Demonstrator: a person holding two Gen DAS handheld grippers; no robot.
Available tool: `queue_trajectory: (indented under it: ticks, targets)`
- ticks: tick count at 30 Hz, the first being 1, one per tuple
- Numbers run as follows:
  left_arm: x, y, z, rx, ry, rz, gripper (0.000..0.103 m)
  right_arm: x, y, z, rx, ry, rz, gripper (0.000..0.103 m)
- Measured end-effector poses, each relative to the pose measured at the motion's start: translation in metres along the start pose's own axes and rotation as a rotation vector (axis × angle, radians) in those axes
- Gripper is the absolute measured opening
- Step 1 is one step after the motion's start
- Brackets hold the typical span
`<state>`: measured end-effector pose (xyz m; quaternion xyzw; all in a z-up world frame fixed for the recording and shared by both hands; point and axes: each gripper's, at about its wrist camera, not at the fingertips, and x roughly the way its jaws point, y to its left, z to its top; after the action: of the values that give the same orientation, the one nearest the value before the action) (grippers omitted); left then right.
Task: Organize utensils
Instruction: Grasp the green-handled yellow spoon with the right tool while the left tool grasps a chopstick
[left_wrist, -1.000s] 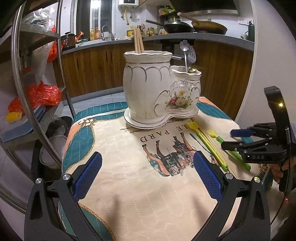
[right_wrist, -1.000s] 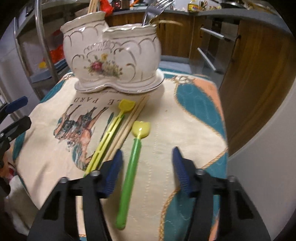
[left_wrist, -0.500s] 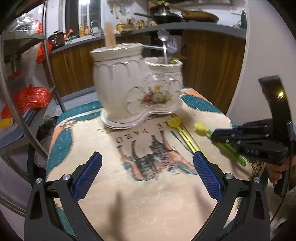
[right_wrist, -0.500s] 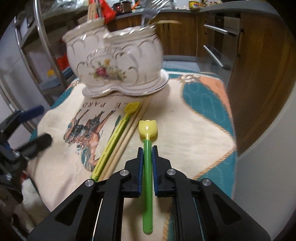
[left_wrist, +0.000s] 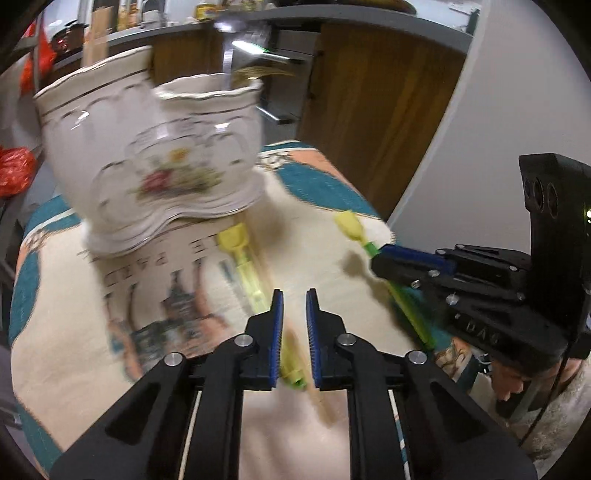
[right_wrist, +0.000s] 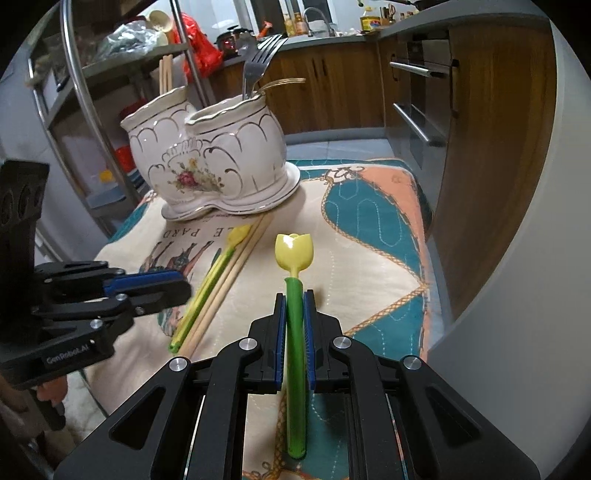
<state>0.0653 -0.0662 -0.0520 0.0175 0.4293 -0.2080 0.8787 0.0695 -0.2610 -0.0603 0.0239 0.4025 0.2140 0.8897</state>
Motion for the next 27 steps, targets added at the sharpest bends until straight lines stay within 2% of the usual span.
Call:
queue_trajectory:
  ticks: [7, 9, 17, 20, 24, 27]
  targets:
    - [0.033, -0.006, 0.008, 0.017, 0.095, 0.108, 0.01, -0.007, -0.008, -0.001, 0.02, -0.022, 0.014, 0.01]
    - [0.038, -0.008, 0.01, 0.029, 0.099, 0.148, 0.01, -0.01, -0.01, -0.001, 0.026, -0.029, 0.02, 0.01]
    - [0.053, -0.013, 0.021, 0.057, 0.125, 0.223, 0.01, -0.013, -0.012, -0.004, 0.021, -0.038, 0.026, 0.01]
    - [0.054, -0.016, 0.022, 0.074, 0.137, 0.216, 0.007, -0.017, -0.011, -0.005, 0.019, -0.042, 0.03, 0.01]
    - [0.046, -0.024, 0.018, 0.118, 0.134, 0.161, 0.006, -0.021, -0.012, -0.007, 0.016, -0.049, 0.027, 0.01]
    - [0.028, -0.022, 0.014, 0.103, 0.115, 0.114, 0.006, -0.018, -0.015, -0.008, 0.023, -0.041, 0.018, 0.01]
